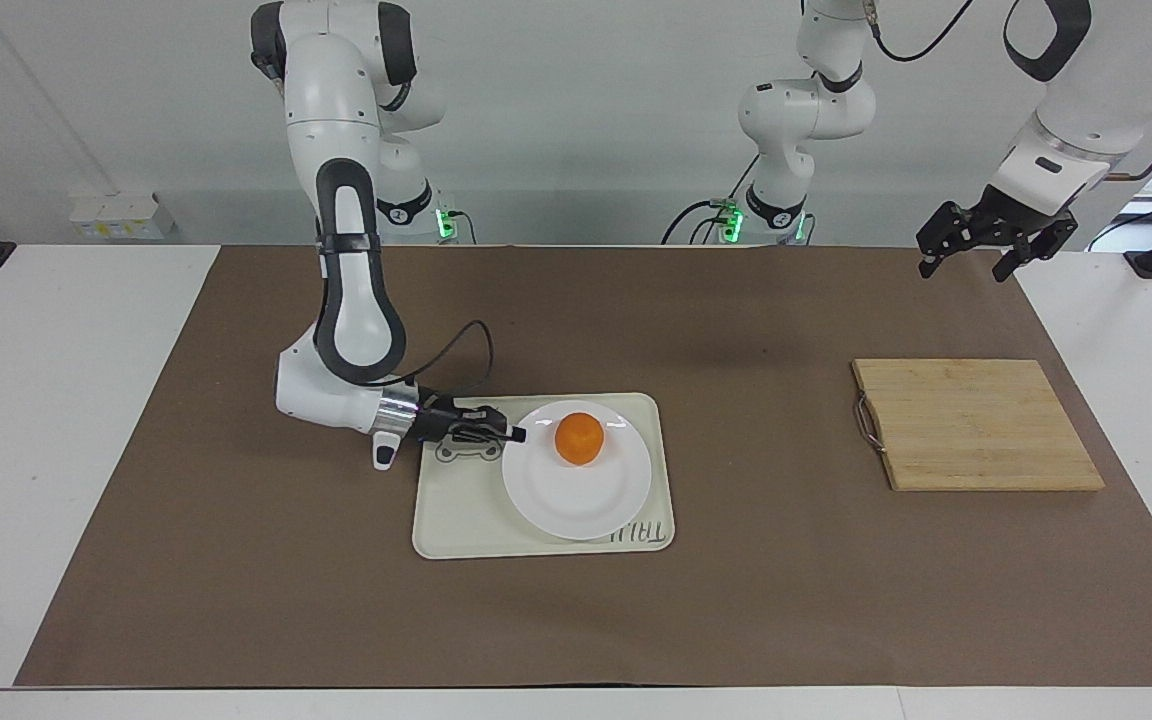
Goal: Place orange and plate with both arms
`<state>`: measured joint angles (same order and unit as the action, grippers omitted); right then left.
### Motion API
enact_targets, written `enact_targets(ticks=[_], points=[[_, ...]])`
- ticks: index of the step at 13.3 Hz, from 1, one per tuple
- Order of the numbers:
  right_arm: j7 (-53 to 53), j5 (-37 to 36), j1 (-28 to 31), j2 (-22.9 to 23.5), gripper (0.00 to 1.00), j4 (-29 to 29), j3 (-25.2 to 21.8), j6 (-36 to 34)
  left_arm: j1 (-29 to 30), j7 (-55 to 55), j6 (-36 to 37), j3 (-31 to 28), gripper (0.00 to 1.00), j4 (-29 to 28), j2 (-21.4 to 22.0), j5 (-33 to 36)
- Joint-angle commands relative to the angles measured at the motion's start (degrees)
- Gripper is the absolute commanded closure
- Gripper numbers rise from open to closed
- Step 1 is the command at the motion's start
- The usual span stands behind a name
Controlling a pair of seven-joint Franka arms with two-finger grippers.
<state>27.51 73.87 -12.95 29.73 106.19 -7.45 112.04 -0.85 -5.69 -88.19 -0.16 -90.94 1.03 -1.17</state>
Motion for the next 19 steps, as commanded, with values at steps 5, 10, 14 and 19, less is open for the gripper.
enact_targets(ticks=[5,10,14,19], points=[[-8.4,-17.8,2.4,-4.3,0.0,-5.2,-0.5,0.6,0.4,-0.2,1.3,0.2,0.0,1.5,-0.6,0.8],[-21.2,-39.8,3.0,-13.1,0.0,-6.1,-1.3,0.1,0.4,-0.2,1.3,0.2,0.0,1.5,-0.6,0.8],[-28.0,-56.6,3.1,-20.8,0.0,-6.1,-1.4,-6.5,0.4,-0.2,1.3,0.2,0.0,1.5,-0.6,0.8],[-29.4,-69.9,5.3,-31.0,0.0,-6.2,-1.4,-14.4,0.4,-0.2,1.3,0.2,0.0,1.5,-0.6,0.8]])
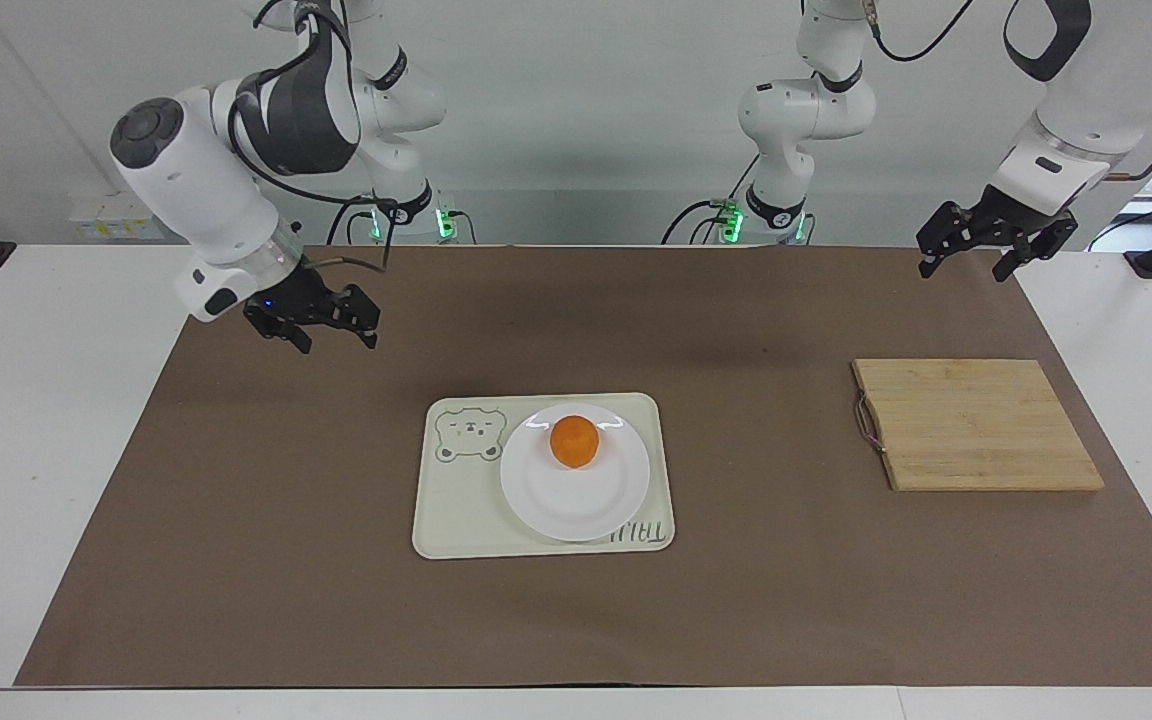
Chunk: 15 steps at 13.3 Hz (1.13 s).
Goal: Place orange and plate with both arms
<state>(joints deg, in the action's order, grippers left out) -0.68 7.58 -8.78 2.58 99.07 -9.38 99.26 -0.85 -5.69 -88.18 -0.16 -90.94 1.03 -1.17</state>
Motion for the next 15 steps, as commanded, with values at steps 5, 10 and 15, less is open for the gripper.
enact_targets(ticks=[5,10,15], points=[[-1.1,-8.4,1.1,-6.2,0.0,-7.5,0.7,-9.8,0.4,-0.2,1.3,0.2,0.0,1.5,-0.6,0.8],[-0.6,-8.5,1.1,-7.7,0.0,-9.0,0.8,-12.7,0.4,-0.2,1.3,0.2,0.0,1.5,-0.6,0.8],[-0.2,-8.7,1.1,-9.2,0.0,-7.0,0.9,-13.4,0.4,-0.2,1.3,0.2,0.0,1.5,-0.6,0.8]])
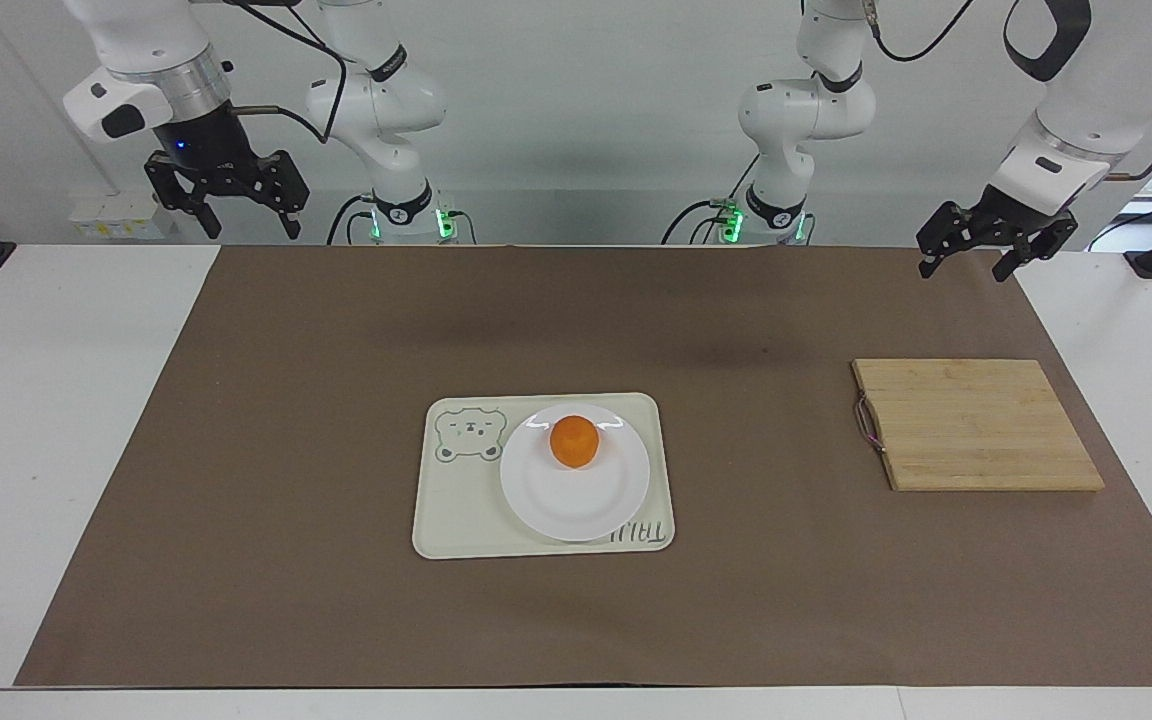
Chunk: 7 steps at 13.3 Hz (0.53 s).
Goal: Place orange and plate with both arms
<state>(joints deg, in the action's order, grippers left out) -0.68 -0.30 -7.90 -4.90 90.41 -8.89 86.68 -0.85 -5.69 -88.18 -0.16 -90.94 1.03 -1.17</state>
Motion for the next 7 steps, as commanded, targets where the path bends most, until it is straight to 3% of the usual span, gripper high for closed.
enact_targets(ticks=[1,7], points=[[0.5,-1.8,0.3,-0.9,0.0,-0.1,0.5,-4.3,0.4,-0.2,1.3,0.2,0.0,1.5,-0.6,0.8],[2.2,-1.8,0.3,-0.4,0.0,-0.9,0.5,-4.5,0.4,-0.2,1.3,0.2,0.0,1.5,-0.6,0.8]])
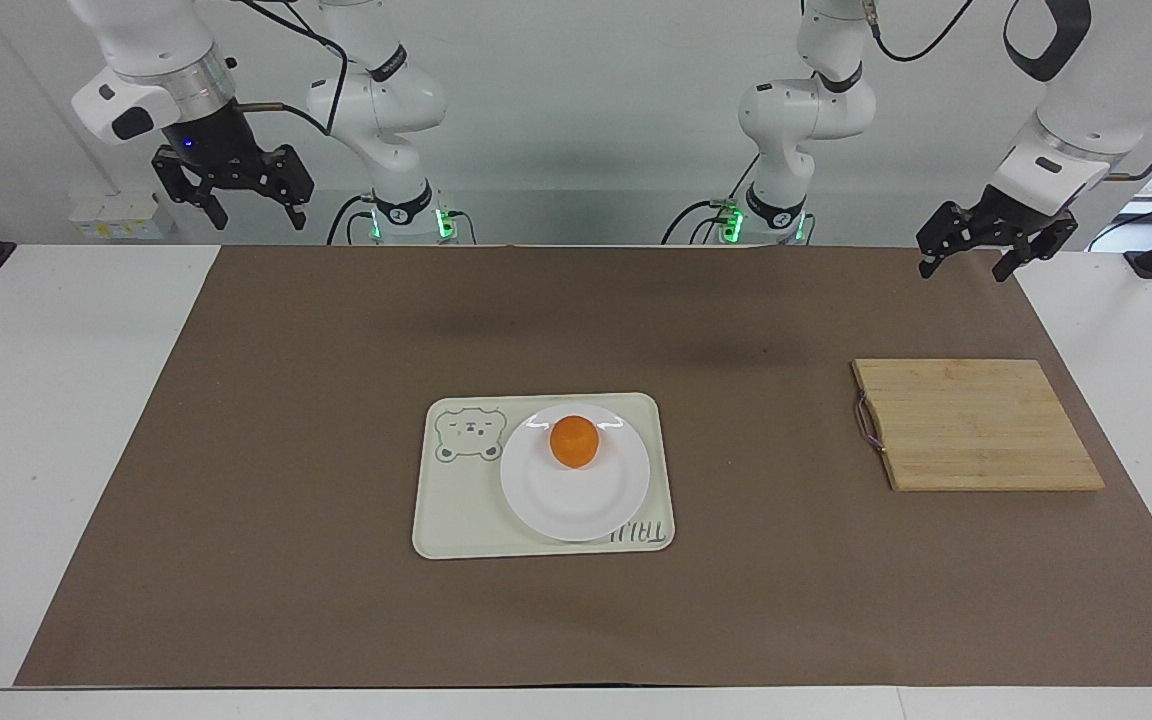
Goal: Place orange and plate with both arms
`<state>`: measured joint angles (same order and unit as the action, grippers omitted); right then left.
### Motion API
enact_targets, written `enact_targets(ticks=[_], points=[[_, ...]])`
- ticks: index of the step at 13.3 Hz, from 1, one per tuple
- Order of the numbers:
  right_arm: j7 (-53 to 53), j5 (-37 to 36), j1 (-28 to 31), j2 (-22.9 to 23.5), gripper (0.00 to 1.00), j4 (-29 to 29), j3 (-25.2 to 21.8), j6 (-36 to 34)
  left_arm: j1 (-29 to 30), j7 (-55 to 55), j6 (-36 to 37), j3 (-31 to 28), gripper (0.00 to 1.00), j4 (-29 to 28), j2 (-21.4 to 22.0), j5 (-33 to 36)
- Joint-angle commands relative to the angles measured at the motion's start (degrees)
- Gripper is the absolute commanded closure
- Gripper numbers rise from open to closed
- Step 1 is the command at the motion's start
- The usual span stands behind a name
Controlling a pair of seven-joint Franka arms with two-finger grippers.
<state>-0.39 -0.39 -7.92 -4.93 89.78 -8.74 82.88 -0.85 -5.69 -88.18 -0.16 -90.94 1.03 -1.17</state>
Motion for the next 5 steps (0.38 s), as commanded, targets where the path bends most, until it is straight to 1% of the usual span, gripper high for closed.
enact_targets(ticks=[1,5], points=[[2.6,-1.9,0.2,-0.3,0.0,-0.6,0.3,-0.7,0.4,-0.2,1.3,0.2,0.0,1.5,-0.6,0.8],[2.1,-1.7,0.3,-0.4,0.0,-0.3,0.4,-0.9,0.4,-0.2,1.3,0.2,0.0,1.5,-0.6,0.8]])
